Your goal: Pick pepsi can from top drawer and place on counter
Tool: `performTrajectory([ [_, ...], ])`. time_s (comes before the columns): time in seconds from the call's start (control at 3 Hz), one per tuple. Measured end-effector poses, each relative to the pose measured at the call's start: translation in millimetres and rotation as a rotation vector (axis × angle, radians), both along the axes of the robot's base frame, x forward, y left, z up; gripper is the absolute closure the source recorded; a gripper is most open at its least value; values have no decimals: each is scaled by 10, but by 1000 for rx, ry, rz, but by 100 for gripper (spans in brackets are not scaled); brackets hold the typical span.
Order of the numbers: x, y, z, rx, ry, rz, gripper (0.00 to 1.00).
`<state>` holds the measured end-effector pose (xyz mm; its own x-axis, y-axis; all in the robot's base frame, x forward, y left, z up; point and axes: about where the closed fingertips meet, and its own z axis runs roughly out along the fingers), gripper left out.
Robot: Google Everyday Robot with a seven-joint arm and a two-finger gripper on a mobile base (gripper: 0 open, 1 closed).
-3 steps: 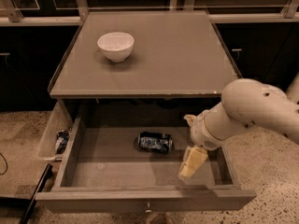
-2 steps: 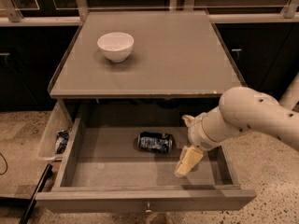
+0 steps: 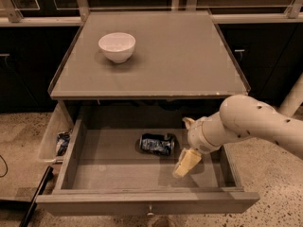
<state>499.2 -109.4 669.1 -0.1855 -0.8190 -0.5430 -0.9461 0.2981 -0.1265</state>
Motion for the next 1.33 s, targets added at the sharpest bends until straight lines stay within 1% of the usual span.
performTrajectory([
  [0.33,52,94,-94,44,-19,-17,0],
  [0.67,153,275,-165,105,-64,-11,0],
  [1.0,231,441,-221,152,-93,8,0],
  [1.33,318,551,-310,178,-99,26,0],
])
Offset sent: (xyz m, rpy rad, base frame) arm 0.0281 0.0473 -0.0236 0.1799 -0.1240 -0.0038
